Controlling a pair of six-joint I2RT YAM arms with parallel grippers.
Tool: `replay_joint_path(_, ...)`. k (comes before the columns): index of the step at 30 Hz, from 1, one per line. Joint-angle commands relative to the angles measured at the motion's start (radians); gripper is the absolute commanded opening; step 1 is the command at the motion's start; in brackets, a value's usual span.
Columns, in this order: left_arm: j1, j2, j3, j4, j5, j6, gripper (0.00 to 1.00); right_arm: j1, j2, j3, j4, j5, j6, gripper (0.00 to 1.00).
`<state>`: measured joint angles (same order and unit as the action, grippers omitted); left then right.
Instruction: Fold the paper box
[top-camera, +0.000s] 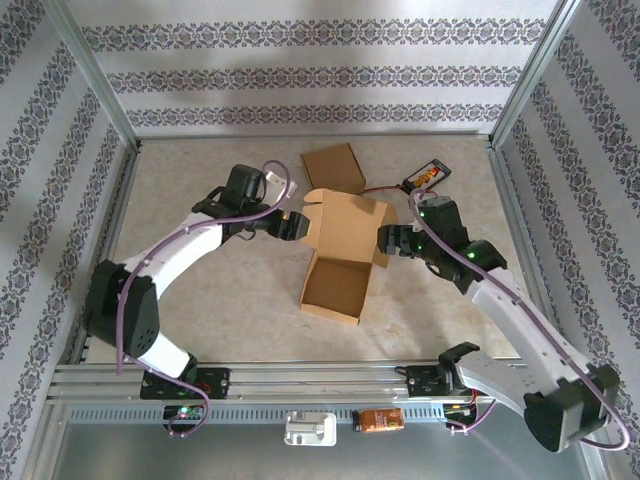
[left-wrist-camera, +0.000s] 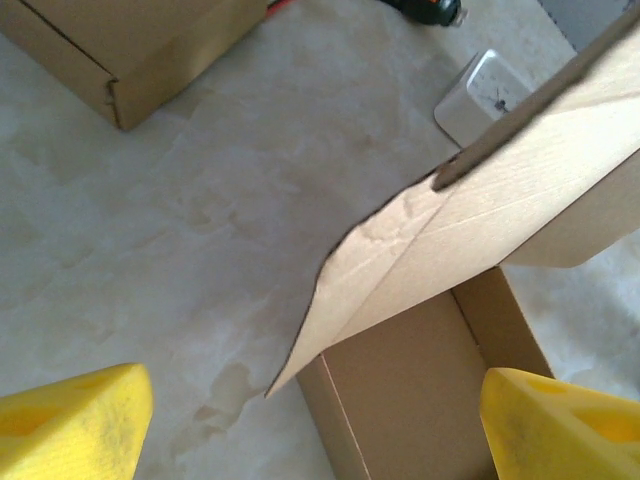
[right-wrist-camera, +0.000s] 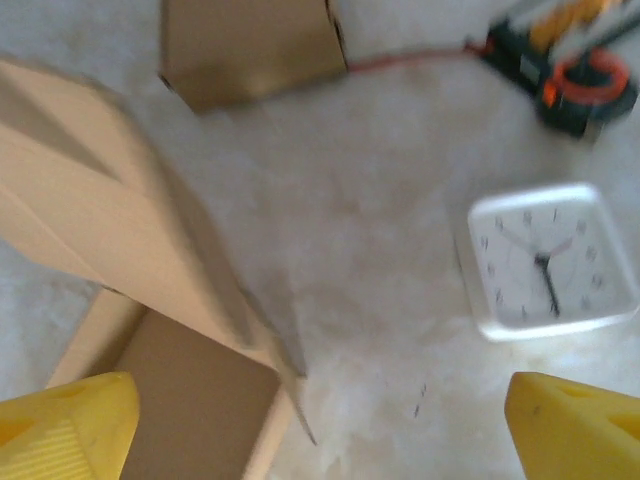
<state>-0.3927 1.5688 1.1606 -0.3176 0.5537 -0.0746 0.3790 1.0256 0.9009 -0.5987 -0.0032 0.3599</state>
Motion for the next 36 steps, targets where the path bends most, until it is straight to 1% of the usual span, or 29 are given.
replay_joint_path(1, -0.005, 0.028, 0.043, -0.007, 0.083, 0.105, 0.85, -0.019, 0.037, -0.013, 0.036, -0.182, 0.018, 0.85)
replay_joint_path(4, -0.006, 0.052, 0.043, 0.043, 0.122, 0.125, 0.86, -0.019, 0.076, -0.022, 0.057, -0.168, -0.013, 0.73)
replay_joint_path(6, -0.008, 0.07, 0.05, 0.065, 0.126, 0.135, 0.85, -0.019, 0.093, -0.034, 0.095, -0.154, -0.028, 0.59)
replay_joint_path(8, -0.008, 0.082, 0.057, 0.078, 0.123, 0.14, 0.81, -0.019, 0.102, -0.042, 0.134, -0.144, -0.03, 0.52)
replay_joint_path(10, -0.008, 0.089, 0.058, 0.096, 0.124, 0.141, 0.75, -0.017, 0.106, -0.045, 0.155, -0.122, -0.032, 0.49)
replay_joint_path(14, -0.008, 0.102, 0.068, 0.099, 0.139, 0.144, 0.62, -0.017, 0.1, -0.055, 0.2, -0.104, -0.047, 0.43)
replay_joint_path(17, -0.009, 0.105, 0.075, 0.099, 0.141, 0.132, 0.47, -0.017, 0.112, -0.041, 0.203, -0.113, -0.056, 0.3)
replay_joint_path(19, -0.009, 0.102, 0.077, 0.098, 0.14, 0.123, 0.33, -0.012, 0.12, -0.032, 0.204, -0.121, -0.054, 0.23)
replay_joint_path(21, -0.014, 0.097, 0.085, 0.084, 0.126, 0.116, 0.18, 0.003, 0.127, -0.016, 0.208, -0.119, -0.05, 0.19)
replay_joint_path(22, -0.018, 0.093, 0.089, 0.079, 0.116, 0.113, 0.14, 0.014, 0.129, -0.005, 0.208, -0.108, -0.049, 0.17)
replay_joint_path(24, -0.028, 0.077, 0.091, 0.085, 0.07, 0.092, 0.09, 0.038, 0.14, 0.019, 0.222, -0.078, -0.037, 0.16)
replay_joint_path(28, -0.041, 0.028, 0.075, 0.139, -0.111, 0.019, 0.0, 0.085, 0.186, 0.073, 0.323, -0.014, -0.022, 0.11)
replay_joint_path(30, -0.045, 0.004, 0.051, 0.192, -0.169, -0.005, 0.0, 0.109, 0.224, 0.113, 0.372, 0.029, -0.04, 0.1)
replay_joint_path(33, -0.054, -0.02, 0.005, 0.283, -0.201, -0.055, 0.0, 0.136, 0.294, 0.174, 0.431, 0.079, -0.086, 0.09)
replay_joint_path(36, -0.079, -0.046, -0.058, 0.35, -0.233, -0.097, 0.0, 0.168, 0.346, 0.158, 0.544, 0.096, -0.184, 0.08)
